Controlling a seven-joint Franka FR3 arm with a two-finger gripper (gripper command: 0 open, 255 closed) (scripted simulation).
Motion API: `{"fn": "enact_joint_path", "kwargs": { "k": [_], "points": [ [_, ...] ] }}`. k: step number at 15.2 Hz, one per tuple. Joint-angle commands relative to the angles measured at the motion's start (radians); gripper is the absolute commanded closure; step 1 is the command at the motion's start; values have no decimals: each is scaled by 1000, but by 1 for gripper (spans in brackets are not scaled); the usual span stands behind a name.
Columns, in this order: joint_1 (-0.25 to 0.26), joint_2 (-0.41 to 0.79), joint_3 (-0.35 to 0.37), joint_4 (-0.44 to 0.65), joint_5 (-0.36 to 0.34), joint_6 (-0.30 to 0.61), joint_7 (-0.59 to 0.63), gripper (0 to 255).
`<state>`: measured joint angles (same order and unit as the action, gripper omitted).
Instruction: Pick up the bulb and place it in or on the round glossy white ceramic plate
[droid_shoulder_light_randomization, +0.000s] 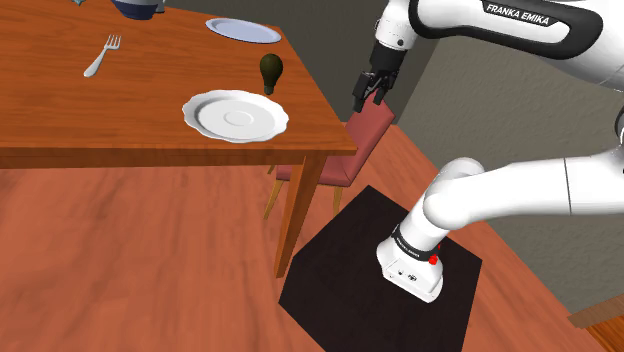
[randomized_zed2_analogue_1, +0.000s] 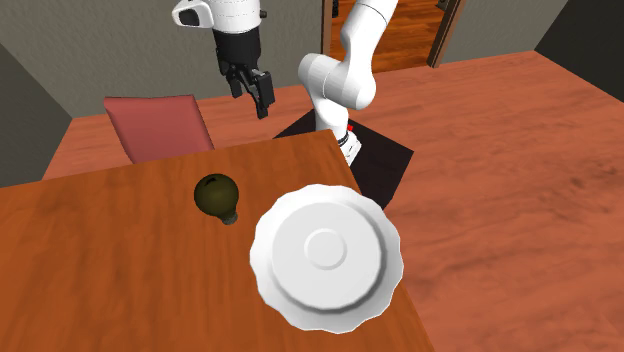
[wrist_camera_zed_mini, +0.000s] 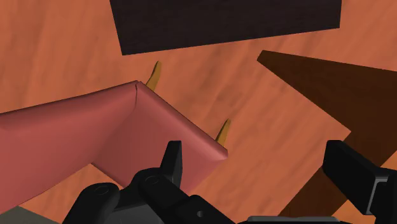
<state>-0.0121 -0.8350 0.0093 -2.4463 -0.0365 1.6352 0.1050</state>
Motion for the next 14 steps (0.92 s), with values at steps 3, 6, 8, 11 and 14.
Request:
{"fn": "enact_joint_path", "kwargs": {
  "k": [3,6,8,11,14],
  "points": [
    [7,59,39,55,12,10,40,0],
    [13,151,95,146,20,18,101,0],
    [15,214,132,212,20,20,141,0],
    [13,312,186,319,11,14,202,0],
    [10,414,240,438,-11,-1,266,0]
  ]
}}
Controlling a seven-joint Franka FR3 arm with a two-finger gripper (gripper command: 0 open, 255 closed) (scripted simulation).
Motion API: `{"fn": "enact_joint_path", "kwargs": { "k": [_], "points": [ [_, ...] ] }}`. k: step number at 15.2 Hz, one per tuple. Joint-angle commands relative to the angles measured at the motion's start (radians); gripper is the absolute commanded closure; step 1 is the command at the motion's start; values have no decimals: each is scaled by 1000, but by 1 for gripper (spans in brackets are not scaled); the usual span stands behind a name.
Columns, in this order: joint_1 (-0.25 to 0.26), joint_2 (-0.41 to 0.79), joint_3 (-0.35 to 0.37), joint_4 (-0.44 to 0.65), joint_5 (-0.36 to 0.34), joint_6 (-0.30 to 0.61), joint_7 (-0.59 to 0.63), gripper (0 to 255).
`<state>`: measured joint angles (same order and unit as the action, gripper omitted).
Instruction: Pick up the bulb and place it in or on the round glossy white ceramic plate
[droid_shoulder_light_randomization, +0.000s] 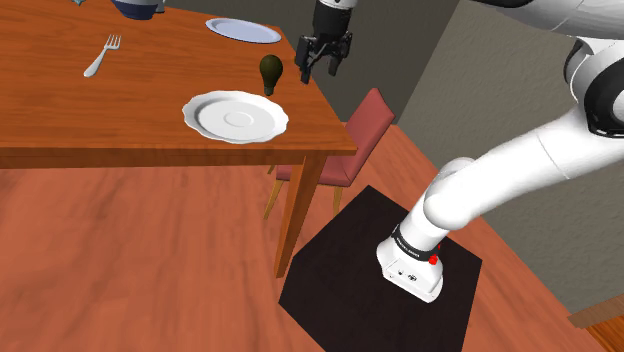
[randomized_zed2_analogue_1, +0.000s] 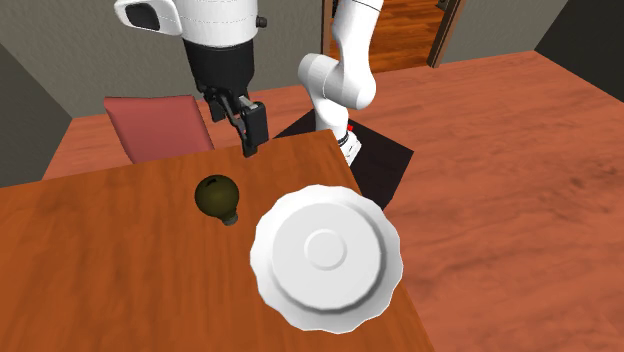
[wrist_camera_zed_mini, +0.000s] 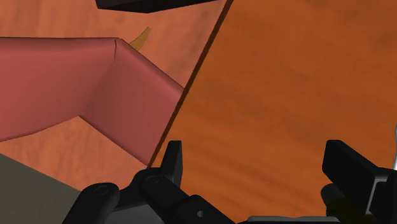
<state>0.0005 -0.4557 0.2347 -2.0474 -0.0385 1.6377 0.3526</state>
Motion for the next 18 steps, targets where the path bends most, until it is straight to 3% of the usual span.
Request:
{"fn": "enact_joint_path", "kwargs": {
  "k": [1,9,18],
  "points": [
    [-3,71,33,81,-19,-10,40,0],
    [18,395,174,486,-161,-125,223,0],
    [9,365,156,350,-150,-15,218,0]
  ]
}}
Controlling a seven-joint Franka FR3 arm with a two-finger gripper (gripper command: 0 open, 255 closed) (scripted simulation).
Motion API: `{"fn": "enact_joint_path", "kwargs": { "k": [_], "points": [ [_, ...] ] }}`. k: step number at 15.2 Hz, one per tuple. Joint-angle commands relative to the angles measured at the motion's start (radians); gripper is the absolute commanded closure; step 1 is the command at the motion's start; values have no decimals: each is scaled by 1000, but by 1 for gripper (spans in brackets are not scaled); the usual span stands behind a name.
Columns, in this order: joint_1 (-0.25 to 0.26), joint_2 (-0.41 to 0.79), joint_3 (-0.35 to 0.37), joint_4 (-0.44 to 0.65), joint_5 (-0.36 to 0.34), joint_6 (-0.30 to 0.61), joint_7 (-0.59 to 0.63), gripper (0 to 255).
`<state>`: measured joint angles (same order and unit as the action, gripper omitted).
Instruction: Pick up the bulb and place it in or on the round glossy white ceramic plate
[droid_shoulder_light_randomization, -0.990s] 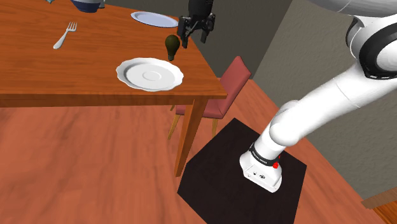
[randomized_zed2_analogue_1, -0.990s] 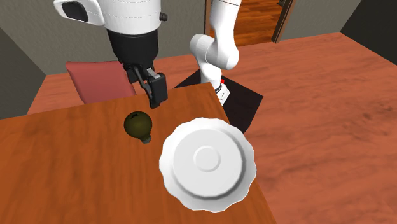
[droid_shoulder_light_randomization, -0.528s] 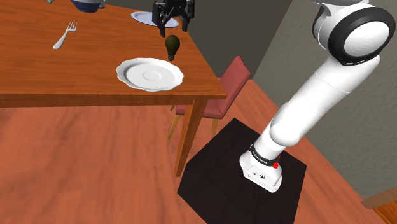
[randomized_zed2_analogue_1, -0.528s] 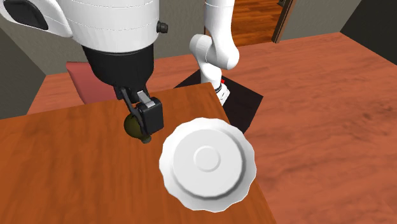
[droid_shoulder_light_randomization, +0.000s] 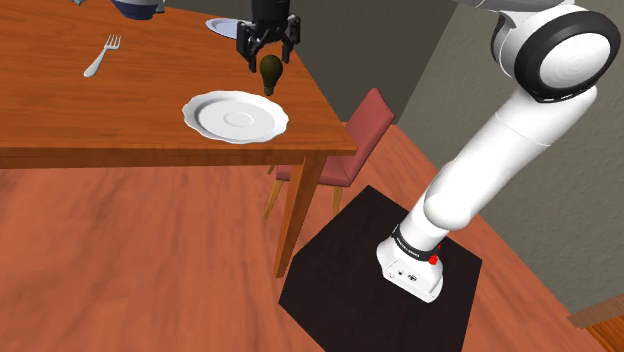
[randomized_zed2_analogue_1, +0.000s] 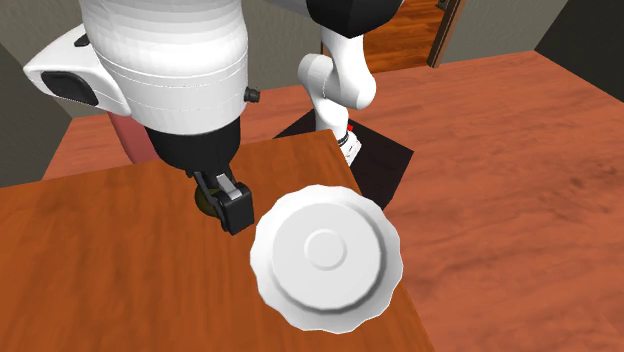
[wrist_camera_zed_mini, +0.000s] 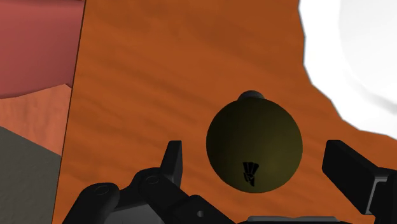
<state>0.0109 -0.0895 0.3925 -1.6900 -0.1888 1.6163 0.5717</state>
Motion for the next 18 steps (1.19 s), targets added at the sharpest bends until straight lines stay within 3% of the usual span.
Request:
{"fn": "enact_joint_path", "kwargs": {
  "k": [1,7,8,18],
  "points": [
    [-1,-1,-1,-7,0,6,-2,0],
    [-1,-1,-1,-7,0,6,-2,0],
    [-1,-1,-1,-7,0,6,-2,255],
    [-1,2,-1,10,-1,-8,-3,255]
  ]
}}
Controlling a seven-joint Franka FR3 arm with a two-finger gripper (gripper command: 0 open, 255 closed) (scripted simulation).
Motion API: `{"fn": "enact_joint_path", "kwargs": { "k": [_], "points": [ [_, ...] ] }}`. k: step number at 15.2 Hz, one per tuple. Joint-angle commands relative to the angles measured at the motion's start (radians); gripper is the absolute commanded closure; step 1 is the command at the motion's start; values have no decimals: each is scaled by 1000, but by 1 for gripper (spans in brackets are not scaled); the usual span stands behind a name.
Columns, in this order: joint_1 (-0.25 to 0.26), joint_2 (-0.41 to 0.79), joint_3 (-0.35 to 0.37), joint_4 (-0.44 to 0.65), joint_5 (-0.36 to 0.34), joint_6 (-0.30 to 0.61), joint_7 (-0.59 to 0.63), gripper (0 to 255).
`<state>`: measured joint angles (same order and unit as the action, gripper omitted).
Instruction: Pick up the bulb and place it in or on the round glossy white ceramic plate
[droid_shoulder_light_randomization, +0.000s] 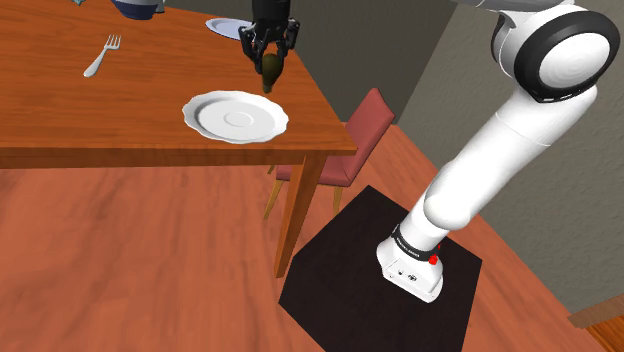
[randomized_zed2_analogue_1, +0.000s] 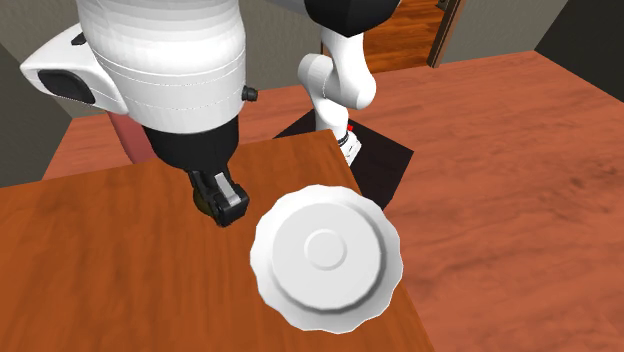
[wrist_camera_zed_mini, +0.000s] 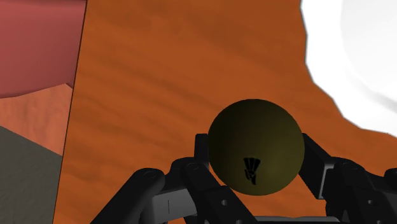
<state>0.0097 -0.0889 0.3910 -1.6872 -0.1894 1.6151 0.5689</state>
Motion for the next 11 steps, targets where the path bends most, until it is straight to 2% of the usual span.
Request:
{"fn": "enact_joint_path", "kwargs": {
  "k": [1,11],
  "points": [
    [1,5,1,25,-1,-20,-2,255],
    [7,58,13,221,-23,-168,-14,255]
  ]
}}
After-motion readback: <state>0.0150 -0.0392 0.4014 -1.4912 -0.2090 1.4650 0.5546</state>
